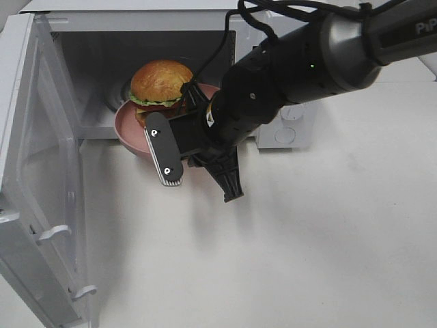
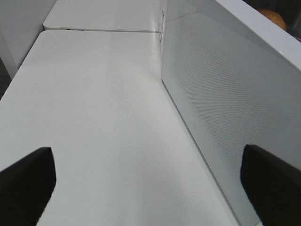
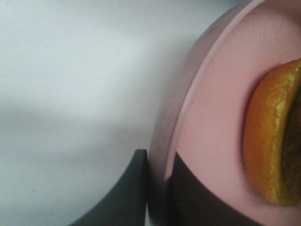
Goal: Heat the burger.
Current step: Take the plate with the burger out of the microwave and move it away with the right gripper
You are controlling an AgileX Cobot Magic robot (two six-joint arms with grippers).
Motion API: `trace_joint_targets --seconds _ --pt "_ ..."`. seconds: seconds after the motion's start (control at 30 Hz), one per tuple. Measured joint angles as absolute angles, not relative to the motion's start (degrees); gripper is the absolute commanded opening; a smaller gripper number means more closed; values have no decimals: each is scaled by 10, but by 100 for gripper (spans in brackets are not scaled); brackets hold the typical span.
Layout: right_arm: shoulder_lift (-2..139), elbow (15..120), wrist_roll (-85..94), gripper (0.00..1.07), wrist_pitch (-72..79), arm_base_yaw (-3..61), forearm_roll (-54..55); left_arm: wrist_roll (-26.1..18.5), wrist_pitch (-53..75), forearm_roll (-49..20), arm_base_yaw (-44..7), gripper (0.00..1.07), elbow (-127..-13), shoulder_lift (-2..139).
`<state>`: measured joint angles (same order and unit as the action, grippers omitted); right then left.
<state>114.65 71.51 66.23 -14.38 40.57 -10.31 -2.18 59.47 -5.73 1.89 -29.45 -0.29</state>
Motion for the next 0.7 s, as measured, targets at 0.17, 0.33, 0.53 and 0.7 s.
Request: trace_joint_targets --seconds 0.17,0.33,0.53,0.7 --pt "1095 639 662 0 -107 406 -104 -22 595 -57 19 102 -295 -3" --pt "1043 567 662 0 -80 406 -104 -22 595 -57 19 102 -295 -3" --pt "971 482 662 0 -53 406 -104 -22 595 -57 19 102 -295 -3" --pt "918 433 662 0 -44 406 -104 -22 595 -57 19 102 -295 -3"
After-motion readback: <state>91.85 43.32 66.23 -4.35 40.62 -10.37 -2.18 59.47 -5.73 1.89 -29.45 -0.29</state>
